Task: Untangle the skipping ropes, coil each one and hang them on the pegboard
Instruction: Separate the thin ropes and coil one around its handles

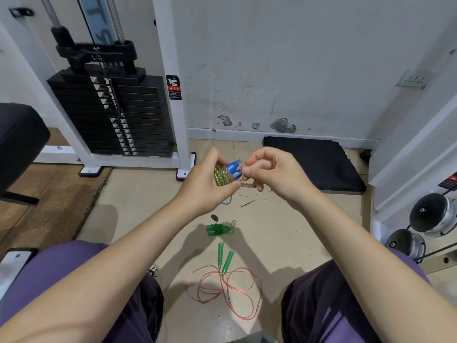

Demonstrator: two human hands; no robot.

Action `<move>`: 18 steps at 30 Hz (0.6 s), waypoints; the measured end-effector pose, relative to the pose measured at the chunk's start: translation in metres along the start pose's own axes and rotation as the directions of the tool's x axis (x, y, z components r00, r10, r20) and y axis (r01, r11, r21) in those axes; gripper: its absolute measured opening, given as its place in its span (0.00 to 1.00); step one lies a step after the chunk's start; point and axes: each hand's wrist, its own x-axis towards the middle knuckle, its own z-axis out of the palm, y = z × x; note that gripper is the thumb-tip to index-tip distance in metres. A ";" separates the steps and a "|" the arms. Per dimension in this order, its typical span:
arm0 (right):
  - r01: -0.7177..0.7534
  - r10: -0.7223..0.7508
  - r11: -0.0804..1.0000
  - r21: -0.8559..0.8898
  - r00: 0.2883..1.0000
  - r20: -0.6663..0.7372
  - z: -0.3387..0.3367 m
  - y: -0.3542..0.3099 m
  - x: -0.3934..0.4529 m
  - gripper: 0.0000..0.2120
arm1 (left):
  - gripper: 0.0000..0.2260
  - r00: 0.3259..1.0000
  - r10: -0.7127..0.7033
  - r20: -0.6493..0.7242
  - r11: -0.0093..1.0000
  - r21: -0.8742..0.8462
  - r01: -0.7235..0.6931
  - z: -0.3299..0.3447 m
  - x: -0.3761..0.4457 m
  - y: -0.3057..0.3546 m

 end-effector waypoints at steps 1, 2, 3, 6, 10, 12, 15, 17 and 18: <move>0.002 -0.002 1.000 -0.023 1.000 -0.026 0.001 0.000 0.000 0.05 | 0.19 1.000 0.005 0.001 1.000 0.009 -0.005 0.000 0.000 0.000; 0.004 -0.006 0.999 -0.038 0.999 -0.052 0.001 0.001 0.000 0.04 | 0.19 1.000 0.010 0.002 1.000 0.016 -0.010 0.000 0.000 0.000; 0.003 -0.007 0.999 -0.048 0.997 -0.073 0.001 0.001 0.000 0.03 | 0.19 1.000 0.011 0.002 1.000 0.022 -0.011 0.000 0.000 0.000; -0.005 -0.002 0.997 -0.074 0.995 -0.097 0.002 0.001 0.000 0.03 | 0.19 1.000 0.001 -0.006 0.999 0.041 -0.001 0.001 0.000 -0.001; -0.020 0.007 0.995 -0.100 0.992 -0.127 0.006 0.002 0.000 0.07 | 0.18 1.000 0.031 0.001 0.998 0.048 -0.031 0.001 0.000 -0.001; -0.036 0.021 0.994 -0.106 0.991 -0.133 0.007 0.002 0.000 0.09 | 0.18 0.999 0.046 0.009 0.998 0.051 -0.046 0.000 0.000 -0.001; -0.075 0.067 0.996 -0.053 0.988 -0.137 0.006 0.003 0.000 0.09 | 0.18 0.998 0.057 0.011 0.998 0.031 -0.057 0.000 0.000 -0.001; -0.101 0.100 0.995 -0.002 0.985 -0.138 0.007 0.002 -0.001 0.10 | 0.18 0.998 0.061 0.013 0.998 0.007 -0.062 0.000 0.000 -0.001; -0.112 0.114 0.993 0.026 0.984 -0.137 0.008 0.003 -0.001 0.10 | 0.18 0.998 0.064 0.013 0.998 -0.004 -0.064 0.000 0.000 0.000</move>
